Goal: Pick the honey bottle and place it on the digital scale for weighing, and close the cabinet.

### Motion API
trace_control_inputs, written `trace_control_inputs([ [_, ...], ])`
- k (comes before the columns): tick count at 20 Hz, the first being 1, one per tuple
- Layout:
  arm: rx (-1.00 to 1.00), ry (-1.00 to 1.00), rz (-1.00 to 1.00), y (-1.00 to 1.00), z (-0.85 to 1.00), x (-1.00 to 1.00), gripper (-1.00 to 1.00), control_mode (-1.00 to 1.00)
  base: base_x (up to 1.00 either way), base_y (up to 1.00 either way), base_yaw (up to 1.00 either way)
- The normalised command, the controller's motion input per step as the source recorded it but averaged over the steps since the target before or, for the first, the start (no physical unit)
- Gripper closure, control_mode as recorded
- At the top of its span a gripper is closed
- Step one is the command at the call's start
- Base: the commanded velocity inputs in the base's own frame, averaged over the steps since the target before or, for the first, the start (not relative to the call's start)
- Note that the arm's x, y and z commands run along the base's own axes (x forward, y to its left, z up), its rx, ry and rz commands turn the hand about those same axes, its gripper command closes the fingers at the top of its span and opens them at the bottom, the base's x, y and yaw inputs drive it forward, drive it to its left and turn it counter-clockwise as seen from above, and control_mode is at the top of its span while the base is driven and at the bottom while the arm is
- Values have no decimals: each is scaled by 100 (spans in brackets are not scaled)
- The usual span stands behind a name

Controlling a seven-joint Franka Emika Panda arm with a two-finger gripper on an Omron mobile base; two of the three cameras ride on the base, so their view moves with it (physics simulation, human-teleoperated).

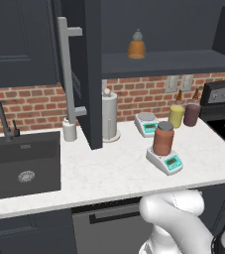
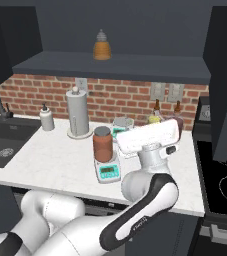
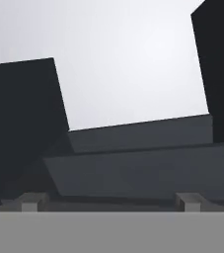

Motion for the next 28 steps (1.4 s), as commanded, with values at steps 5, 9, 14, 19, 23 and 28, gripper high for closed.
trace_control_inputs([
  [5,15,-16,-1,-75,-2,-36,-100,-100,0,0,0],
  [9,24,-1,0,-81,0,-13,-100,-100,0,0,0],
  [14,20,0,0,-73,0,0,-100,-100,0,0,0],
  [19,10,0,0,-43,-27,0,-100,-100,0,0,0],
  [23,4,0,0,-44,-29,0,-100,-100,0,0,0],
  [28,9,3,0,-76,-6,7,-100,-100,0,0,0],
])
